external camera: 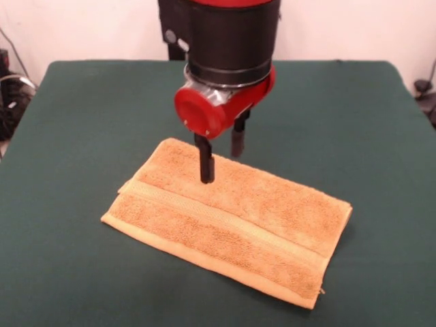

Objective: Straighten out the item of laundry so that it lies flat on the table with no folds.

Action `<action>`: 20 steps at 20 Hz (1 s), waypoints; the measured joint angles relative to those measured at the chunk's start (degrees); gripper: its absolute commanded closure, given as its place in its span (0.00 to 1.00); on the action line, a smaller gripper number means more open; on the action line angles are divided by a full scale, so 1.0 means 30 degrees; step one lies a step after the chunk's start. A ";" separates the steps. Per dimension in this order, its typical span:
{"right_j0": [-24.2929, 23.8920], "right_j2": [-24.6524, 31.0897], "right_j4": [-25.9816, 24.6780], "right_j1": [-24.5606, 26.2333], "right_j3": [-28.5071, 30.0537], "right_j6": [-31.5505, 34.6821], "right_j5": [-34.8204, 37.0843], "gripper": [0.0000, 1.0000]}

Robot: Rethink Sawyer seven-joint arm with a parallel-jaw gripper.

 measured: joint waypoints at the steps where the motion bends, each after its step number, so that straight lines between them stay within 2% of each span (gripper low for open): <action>1: -0.0010 -0.0003 0.0000 0.0134 -0.0160 -0.0122 0.0000 0.00; 8: -0.0031 0.0000 -0.0004 0.1780 -0.1480 -0.0626 0.0000 0.00; 20: -0.0004 0.0000 -0.0103 0.3486 -0.2025 -0.0626 0.0004 0.00</action>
